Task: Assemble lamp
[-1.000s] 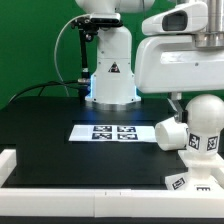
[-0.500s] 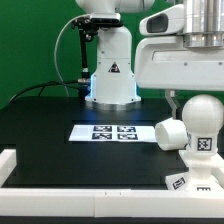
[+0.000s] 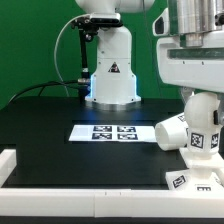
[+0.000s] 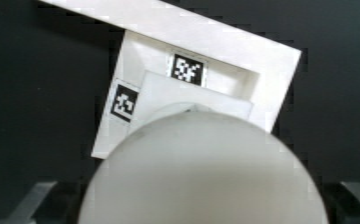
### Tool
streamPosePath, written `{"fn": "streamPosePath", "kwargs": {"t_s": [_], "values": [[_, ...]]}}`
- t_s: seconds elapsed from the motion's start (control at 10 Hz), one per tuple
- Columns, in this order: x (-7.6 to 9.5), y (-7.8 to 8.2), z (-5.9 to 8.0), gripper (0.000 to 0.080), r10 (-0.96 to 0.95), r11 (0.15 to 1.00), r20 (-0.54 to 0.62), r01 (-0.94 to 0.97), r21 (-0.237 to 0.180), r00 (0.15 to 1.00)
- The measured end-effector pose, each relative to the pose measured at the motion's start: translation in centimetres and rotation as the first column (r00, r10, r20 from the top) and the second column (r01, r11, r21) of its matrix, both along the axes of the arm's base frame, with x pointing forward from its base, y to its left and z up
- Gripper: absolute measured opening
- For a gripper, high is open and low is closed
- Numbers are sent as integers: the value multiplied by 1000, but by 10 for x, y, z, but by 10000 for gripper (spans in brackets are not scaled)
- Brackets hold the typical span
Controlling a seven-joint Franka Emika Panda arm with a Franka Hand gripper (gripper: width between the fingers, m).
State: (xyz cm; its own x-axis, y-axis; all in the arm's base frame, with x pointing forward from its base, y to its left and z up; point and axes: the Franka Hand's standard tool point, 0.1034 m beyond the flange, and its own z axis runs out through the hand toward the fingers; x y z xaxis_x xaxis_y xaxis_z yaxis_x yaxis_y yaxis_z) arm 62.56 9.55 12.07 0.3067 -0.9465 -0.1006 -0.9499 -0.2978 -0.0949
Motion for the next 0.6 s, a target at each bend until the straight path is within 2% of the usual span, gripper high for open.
{"fn": "streamPosePath", "kwargs": {"t_s": [0.2,0.3,0.5,0.6], "values": [[0,0,-1,682,58,998,7,-58,-6,998],[-2,-1,-3,694,255,967,25,-255,-24,967],[-7,6,-4,698,591,806,29,-589,-55,806],[-6,4,-4,698,628,778,34,-625,-63,778]]}}
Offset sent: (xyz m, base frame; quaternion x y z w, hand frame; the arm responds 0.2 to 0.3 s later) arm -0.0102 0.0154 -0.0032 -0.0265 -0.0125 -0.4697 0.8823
